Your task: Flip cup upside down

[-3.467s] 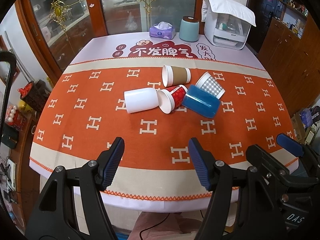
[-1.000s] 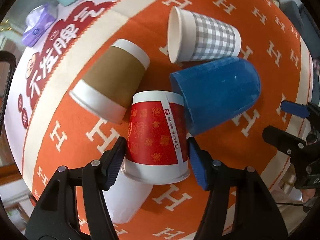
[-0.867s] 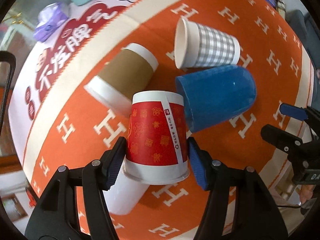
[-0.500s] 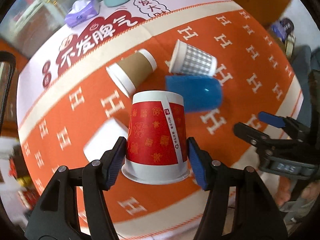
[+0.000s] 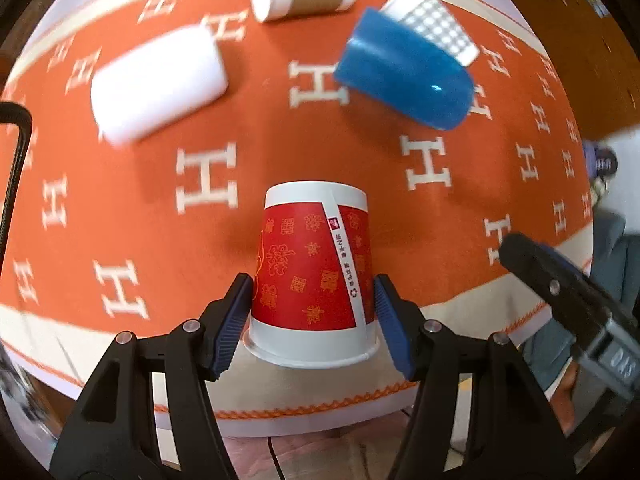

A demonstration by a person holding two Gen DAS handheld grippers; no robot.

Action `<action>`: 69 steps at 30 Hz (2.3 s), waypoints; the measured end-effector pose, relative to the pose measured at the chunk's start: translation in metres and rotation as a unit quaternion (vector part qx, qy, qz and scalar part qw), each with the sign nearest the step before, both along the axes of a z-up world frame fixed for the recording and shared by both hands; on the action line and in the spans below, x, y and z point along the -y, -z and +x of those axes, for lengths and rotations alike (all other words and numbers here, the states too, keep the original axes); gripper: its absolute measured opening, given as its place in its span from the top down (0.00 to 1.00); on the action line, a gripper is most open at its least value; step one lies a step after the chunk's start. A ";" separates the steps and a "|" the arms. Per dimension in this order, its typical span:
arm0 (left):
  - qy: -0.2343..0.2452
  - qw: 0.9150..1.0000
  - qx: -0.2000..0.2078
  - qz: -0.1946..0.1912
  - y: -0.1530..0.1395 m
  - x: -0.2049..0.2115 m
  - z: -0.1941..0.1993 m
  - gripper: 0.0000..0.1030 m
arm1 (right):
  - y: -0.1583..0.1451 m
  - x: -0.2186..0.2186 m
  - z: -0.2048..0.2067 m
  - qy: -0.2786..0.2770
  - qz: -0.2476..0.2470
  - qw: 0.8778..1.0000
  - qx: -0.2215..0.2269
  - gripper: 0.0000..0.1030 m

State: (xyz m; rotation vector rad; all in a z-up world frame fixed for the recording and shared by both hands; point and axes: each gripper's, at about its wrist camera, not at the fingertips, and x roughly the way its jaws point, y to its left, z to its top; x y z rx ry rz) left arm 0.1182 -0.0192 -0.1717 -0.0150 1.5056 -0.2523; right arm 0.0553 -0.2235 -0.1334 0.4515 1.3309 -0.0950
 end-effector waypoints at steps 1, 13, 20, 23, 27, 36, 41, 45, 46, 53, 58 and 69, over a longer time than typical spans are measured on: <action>-0.017 1.000 -0.004 -0.007 0.003 -0.002 -0.003 0.43 | 0.001 0.000 -0.002 -0.003 -0.001 1.000 -0.002 0.08; -0.053 0.998 -0.001 -0.022 0.001 -0.008 -0.019 0.27 | 0.000 -0.004 -0.016 -0.023 0.007 1.000 -0.001 0.08; -0.036 0.999 0.023 -0.028 -0.027 -0.019 -0.014 0.21 | -0.022 -0.005 -0.016 -0.031 0.014 0.999 0.019 0.08; -0.023 0.998 0.045 -0.023 -0.048 -0.023 -0.019 0.21 | -0.031 -0.009 -0.015 -0.039 0.021 0.999 0.026 0.08; -0.022 0.997 0.075 -0.017 -0.074 -0.036 -0.026 0.21 | -0.038 -0.019 -0.011 -0.053 0.038 0.998 0.026 0.08; -0.063 0.993 0.105 -0.004 -0.091 -0.077 -0.024 0.23 | -0.029 -0.049 0.005 -0.087 0.074 0.993 0.001 0.08; -0.089 0.991 0.094 -0.012 -0.071 -0.092 -0.018 0.33 | -0.014 -0.065 0.015 -0.102 0.076 0.992 -0.019 0.08; -0.094 0.991 0.092 0.004 -0.052 -0.099 -0.012 0.35 | 0.006 -0.076 0.024 -0.105 0.082 0.990 -0.042 0.08; -0.093 0.991 0.092 0.010 -0.047 -0.100 -0.010 0.35 | 0.010 -0.078 0.026 -0.106 0.081 0.990 -0.045 0.08; -0.091 0.988 0.125 -0.004 -0.032 -0.106 -0.004 0.35 | 0.037 -0.094 0.042 -0.112 0.075 0.988 -0.079 0.16; -0.066 0.991 0.119 -0.006 -0.024 -0.105 0.004 0.35 | 0.053 -0.102 0.050 -0.119 0.059 0.986 -0.096 0.25; -0.058 0.993 0.100 -0.005 -0.008 -0.106 0.012 0.45 | 0.055 -0.111 0.053 -0.121 0.065 0.987 -0.087 0.39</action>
